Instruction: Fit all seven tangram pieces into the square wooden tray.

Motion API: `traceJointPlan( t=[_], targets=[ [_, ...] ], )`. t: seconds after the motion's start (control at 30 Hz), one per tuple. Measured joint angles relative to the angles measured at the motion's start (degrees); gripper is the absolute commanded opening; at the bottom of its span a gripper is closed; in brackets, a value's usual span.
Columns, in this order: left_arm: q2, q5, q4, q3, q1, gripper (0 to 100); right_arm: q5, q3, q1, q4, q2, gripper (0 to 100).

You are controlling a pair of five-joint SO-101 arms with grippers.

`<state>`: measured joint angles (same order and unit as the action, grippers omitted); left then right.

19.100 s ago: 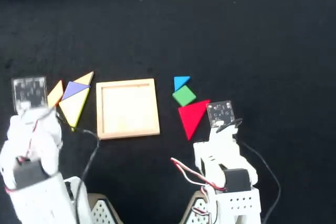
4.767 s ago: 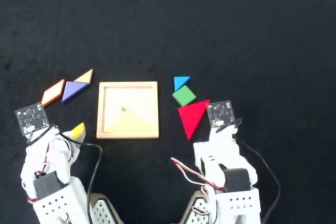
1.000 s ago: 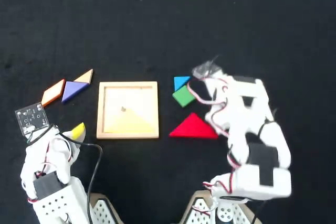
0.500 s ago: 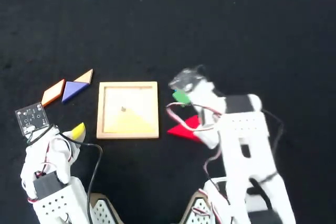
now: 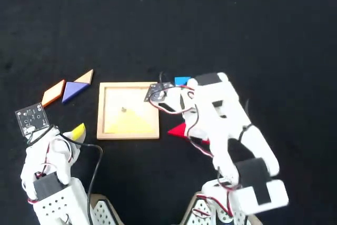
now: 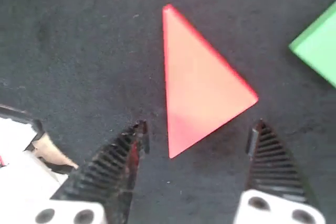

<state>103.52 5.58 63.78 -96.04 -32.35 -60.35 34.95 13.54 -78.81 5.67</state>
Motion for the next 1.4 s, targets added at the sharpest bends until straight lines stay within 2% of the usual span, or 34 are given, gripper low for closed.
traceJointPlan(
  t=[0.67, 1.13, 1.2, 1.4],
  targets=[
    [0.0, 3.4, 1.1, 0.0, 2.3, 37, -2.8, 0.4, 1.1, 8.3, -9.1, 30.9],
    [0.0, 3.5, 1.1, 0.0, 2.3, 37, -2.8, 1.6, 1.5, 11.8, -9.6, 30.3],
    [0.0, 3.5, 1.1, 0.0, 2.3, 37, -2.8, 1.7, 1.5, 12.1, -9.8, 27.6],
    [0.0, 3.5, 1.1, 0.0, 2.3, 37, -2.8, 1.0, 1.5, 13.4, -9.8, 9.8]
  ],
)
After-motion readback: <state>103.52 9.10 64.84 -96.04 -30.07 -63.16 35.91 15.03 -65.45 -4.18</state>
